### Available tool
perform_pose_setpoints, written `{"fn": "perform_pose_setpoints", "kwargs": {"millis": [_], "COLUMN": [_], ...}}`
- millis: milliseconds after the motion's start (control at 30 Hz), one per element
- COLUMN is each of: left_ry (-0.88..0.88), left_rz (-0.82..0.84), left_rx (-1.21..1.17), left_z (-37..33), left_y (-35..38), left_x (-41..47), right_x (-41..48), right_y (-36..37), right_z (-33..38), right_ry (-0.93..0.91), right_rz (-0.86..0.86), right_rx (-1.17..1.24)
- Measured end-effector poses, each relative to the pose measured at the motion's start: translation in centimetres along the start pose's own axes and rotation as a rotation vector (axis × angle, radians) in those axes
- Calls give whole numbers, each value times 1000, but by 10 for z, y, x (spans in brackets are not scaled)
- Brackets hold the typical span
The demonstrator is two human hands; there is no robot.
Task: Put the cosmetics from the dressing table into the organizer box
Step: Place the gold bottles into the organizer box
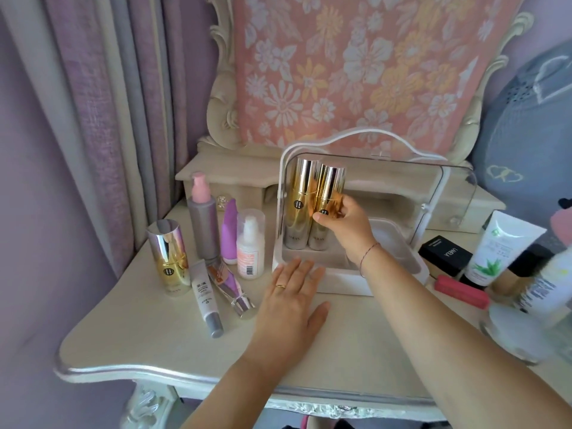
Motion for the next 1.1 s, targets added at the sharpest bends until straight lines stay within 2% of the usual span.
{"fn": "perform_pose_setpoints", "kwargs": {"millis": [167, 300, 400, 467, 533, 633, 733, 800, 967, 1100], "left_ry": [-68, -133, -339, -520, -701, -874, -820, -797, -786, -624], "left_rz": [-99, -374, -646, -751, -725, -486, -300, -263, -367, -373], "left_rx": [-212, -269, -307, -349, -424, -581, -629, -578, -542, -523], "left_z": [2, 19, 55, 84, 114, 150, 163, 163, 141, 94], "left_y": [-26, -82, -125, -140, -142, -123, -110, -111, -123, -132], "left_x": [-3, -22, -47, -61, -66, -62, -55, -54, -65, -50], "right_x": [-5, -17, -30, -41, -51, -56, -58, -60, -67, -81], "right_y": [1, -10, -23, -27, -28, -31, -33, -34, -33, -25], "right_z": [0, -4, 1, 4, 6, 5, 6, 7, 10, 24], "right_ry": [16, 18, -19, -54, -70, -42, -25, -19, -23, -88], "right_rz": [22, -30, -102, -126, -129, -138, -124, -118, -74, 42], "right_rx": [-31, -20, -81, -83, -59, -5, 20, 26, 39, 45]}}
Point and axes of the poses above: each hand's wrist, its own x-axis towards the middle knuckle, its own y-axis out of the palm, z = x × y, the point moved 7 cm from there along x, towards the middle knuckle, and after that the axes turned 5 degrees about -y, right-handed, at the moved point
